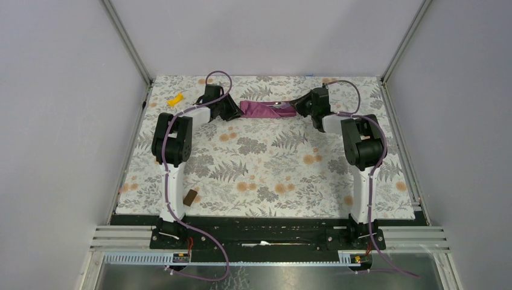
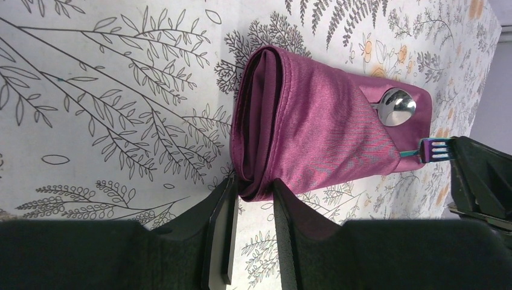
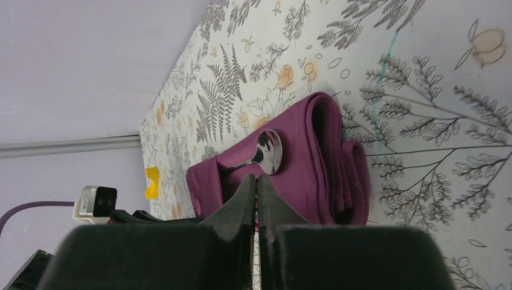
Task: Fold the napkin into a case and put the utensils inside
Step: Insert the fork into the folded napkin.
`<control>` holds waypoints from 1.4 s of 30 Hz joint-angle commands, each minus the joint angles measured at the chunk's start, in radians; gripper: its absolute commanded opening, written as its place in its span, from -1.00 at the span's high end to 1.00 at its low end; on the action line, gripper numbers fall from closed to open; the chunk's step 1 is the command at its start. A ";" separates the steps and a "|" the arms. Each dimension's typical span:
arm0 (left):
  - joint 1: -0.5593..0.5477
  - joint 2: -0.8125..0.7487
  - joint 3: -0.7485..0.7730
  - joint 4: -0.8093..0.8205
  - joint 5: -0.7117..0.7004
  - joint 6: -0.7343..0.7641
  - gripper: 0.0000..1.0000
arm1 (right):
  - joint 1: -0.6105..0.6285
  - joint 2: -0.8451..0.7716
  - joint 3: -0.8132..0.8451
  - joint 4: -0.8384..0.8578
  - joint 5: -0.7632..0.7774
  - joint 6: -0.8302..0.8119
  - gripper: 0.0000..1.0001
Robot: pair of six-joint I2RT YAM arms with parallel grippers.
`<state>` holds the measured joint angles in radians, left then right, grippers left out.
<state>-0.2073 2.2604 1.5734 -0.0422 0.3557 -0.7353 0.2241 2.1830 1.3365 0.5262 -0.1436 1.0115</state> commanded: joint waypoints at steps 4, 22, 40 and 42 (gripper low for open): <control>0.003 -0.008 -0.019 0.036 0.012 -0.009 0.35 | 0.049 0.025 -0.016 0.052 0.082 0.087 1.00; 0.003 -0.023 -0.033 0.037 0.011 -0.002 0.22 | 0.079 0.068 -0.017 0.056 0.127 0.134 0.81; 0.018 -0.513 -0.345 -0.006 -0.042 0.108 0.09 | 0.082 -0.288 0.013 -0.544 0.278 -0.355 -0.20; 0.012 -0.625 -0.399 -0.010 0.013 0.120 0.09 | 0.087 -0.400 -0.016 -0.652 0.295 -0.459 -0.23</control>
<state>-0.1921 1.8503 1.2419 -0.0738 0.3126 -0.6640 0.2989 2.0209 1.3479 0.1143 0.0605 0.7925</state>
